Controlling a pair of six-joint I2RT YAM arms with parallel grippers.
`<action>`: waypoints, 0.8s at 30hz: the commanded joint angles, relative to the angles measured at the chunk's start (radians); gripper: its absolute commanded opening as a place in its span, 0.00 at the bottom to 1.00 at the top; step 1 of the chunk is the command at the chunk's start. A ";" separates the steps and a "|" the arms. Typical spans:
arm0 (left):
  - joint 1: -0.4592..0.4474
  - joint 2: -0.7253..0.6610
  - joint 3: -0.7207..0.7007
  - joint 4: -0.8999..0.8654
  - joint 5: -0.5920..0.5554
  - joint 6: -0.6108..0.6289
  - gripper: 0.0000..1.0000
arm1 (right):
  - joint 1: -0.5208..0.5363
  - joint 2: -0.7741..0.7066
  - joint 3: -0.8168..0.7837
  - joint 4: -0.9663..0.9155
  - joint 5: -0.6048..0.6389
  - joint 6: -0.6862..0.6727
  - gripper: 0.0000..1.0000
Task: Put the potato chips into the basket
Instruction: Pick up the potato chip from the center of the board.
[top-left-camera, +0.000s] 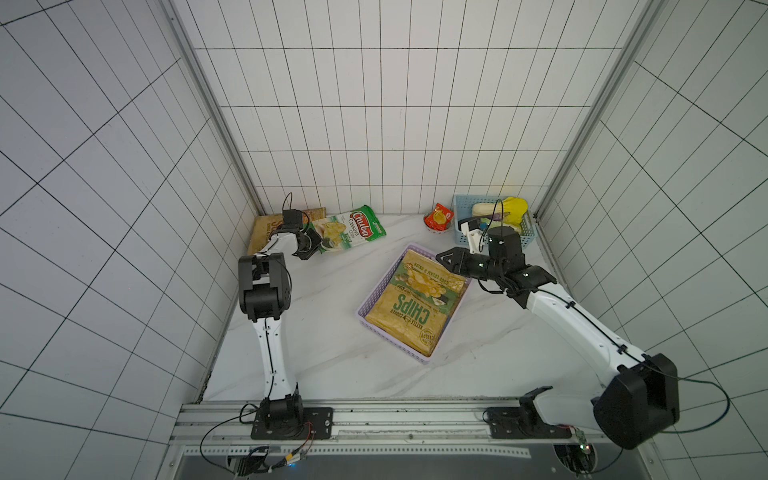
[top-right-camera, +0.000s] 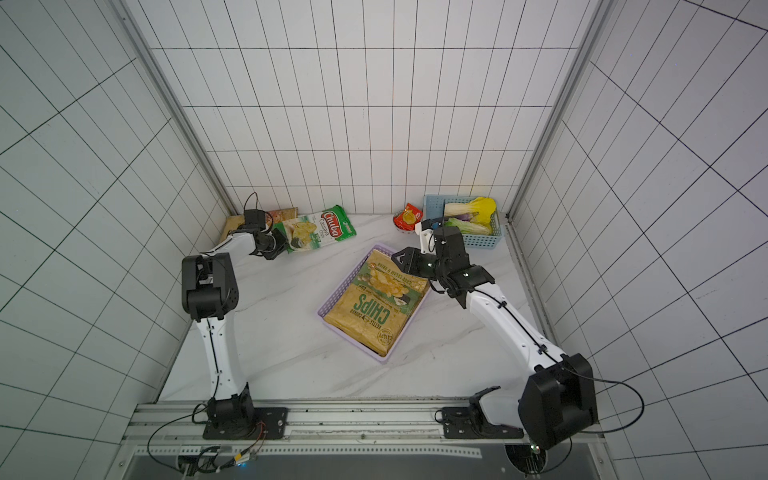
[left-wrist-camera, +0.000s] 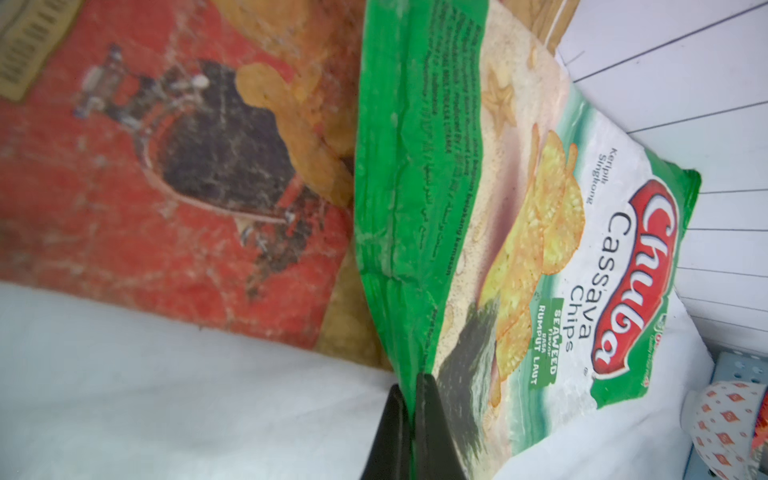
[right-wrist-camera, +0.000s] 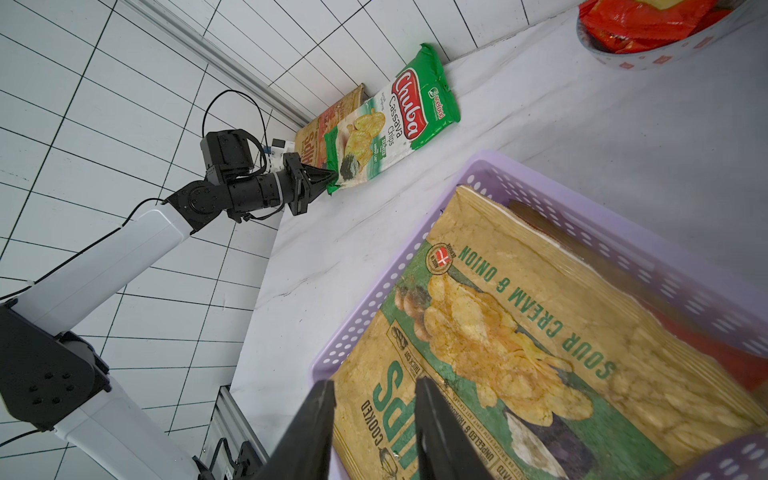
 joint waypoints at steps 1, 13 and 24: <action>0.004 -0.115 -0.031 0.042 0.060 0.010 0.00 | 0.009 -0.002 -0.011 0.026 -0.023 -0.001 0.36; 0.037 -0.329 -0.148 0.036 0.303 0.006 0.00 | 0.038 0.078 0.014 0.064 -0.079 0.018 0.37; 0.066 -0.488 -0.028 0.037 0.506 0.016 0.00 | 0.112 0.248 0.162 0.051 -0.125 0.014 0.38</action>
